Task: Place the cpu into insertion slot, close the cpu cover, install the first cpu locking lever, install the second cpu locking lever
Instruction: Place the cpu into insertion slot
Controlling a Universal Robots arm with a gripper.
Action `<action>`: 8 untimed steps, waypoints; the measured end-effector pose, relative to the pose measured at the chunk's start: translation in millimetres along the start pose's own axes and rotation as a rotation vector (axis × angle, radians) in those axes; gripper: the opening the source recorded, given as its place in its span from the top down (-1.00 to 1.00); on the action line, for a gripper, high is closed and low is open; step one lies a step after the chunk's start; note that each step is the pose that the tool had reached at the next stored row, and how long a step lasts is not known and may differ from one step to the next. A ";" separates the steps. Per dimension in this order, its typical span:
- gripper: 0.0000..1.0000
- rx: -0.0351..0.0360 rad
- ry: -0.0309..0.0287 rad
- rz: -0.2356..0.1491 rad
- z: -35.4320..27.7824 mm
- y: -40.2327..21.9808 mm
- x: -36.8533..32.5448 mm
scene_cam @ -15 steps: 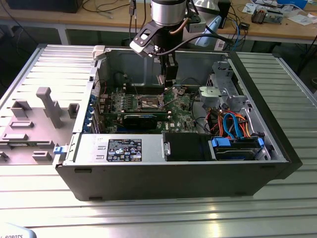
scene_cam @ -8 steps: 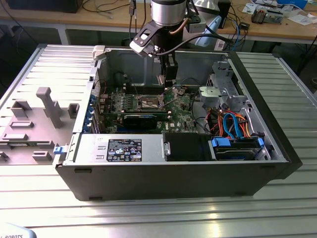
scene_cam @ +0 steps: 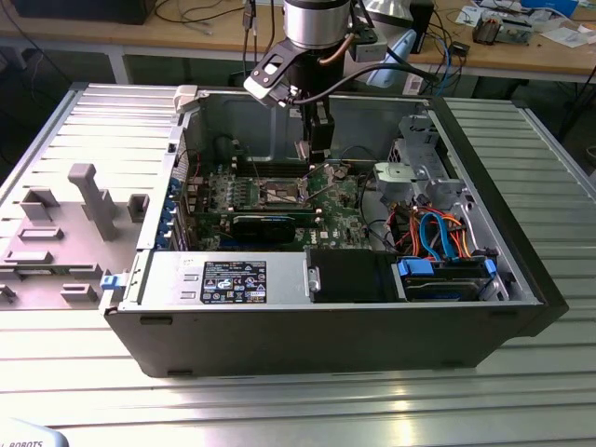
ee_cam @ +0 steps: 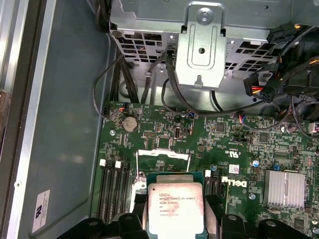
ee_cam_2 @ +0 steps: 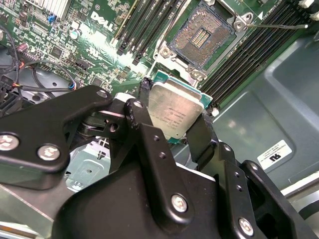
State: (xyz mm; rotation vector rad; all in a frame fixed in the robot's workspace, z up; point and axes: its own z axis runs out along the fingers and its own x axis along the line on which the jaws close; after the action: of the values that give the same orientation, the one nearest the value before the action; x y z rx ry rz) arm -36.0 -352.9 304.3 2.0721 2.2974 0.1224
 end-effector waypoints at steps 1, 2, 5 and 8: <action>-0.08 0.0000 0.0000 0.000 0.0 0.0 0.0; -0.08 -0.0001 -0.0001 0.001 0.1 0.0 0.0; -0.08 -0.0001 -0.0002 0.003 0.1 0.0 0.0; -0.08 -0.0001 -0.0002 0.004 0.1 0.0 0.0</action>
State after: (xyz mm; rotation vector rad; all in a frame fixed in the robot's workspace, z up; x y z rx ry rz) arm -36.0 -352.8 304.2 2.0766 2.2932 0.1224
